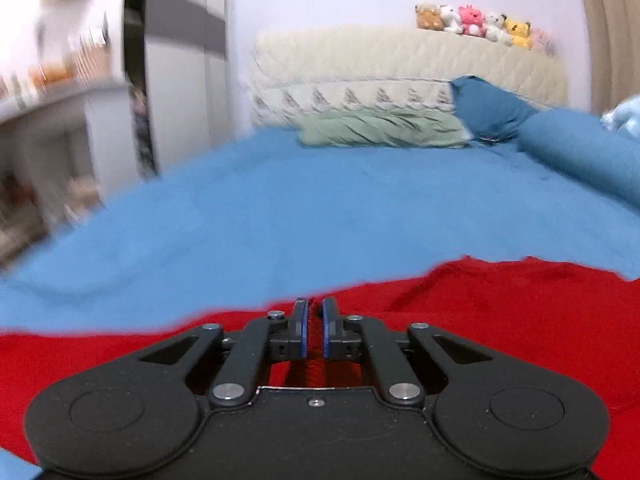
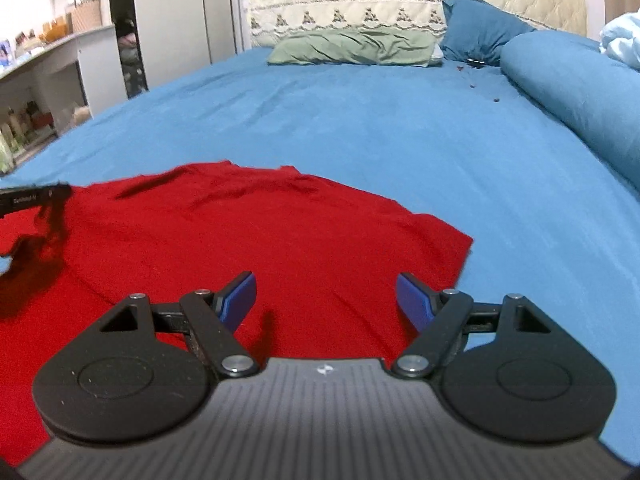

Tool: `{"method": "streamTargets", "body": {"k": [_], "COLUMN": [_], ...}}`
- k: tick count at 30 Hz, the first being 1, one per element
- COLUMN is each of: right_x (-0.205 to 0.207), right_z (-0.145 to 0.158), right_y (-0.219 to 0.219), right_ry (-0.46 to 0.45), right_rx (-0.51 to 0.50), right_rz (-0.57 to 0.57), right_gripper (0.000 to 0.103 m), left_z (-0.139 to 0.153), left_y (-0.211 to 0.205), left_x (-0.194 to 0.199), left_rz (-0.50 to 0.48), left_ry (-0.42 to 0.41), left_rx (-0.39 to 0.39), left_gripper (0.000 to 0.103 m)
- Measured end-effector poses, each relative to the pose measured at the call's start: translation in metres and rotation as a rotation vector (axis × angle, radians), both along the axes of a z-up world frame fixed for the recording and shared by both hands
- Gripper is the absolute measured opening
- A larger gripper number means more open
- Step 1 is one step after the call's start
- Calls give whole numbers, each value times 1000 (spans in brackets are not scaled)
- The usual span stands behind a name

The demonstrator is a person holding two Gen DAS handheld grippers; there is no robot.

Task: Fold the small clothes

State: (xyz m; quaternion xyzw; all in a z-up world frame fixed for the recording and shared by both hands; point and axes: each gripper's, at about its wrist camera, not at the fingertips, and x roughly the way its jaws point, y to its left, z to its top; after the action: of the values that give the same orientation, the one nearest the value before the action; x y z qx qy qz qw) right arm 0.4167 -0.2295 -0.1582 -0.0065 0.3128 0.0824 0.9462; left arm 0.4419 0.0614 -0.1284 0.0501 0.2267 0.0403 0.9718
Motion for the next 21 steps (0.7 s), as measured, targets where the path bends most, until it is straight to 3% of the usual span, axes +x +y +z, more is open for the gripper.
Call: {"method": "streamTargets", "body": {"k": [2,4,5,6,10,13,16,17,21], "right_x": [0,0,1,0,1,-3,-4,-4,0], "right_z": [-3,-7,-8,-9,-17,-21,-19,-19,-13], "right_y": [1,1,0,-1,-3,-9,-8,-7,-5], "right_ry": [24,58,76,87,151,181,212,224,264], "right_rx": [9,4,6,7,-43,-52,-69,-80,-99], "right_rz": [4,-4,-8,-10,-30,-36,-31,-25,-9], "right_gripper": [93,93,93,93,93,93,93,93,94], "left_z": [-3,-2,1,4,-1,-11,-23,-23,-9], "left_y": [-7,-8,-8,-10,-23,-19,-11,-8,2], "left_x": [2,-3,-9,-14,-1,21,39,40,35], "left_rz": [48,47,25,-9,-118,-104,-58,-48,-46], "left_ry": [50,85,84,79,192,267,334,334,366], "left_rx": [73,46,13,-15,-39,-90,-119,-120,-179], "left_gripper": [15,38,57,65,66,67,80,94,93]}}
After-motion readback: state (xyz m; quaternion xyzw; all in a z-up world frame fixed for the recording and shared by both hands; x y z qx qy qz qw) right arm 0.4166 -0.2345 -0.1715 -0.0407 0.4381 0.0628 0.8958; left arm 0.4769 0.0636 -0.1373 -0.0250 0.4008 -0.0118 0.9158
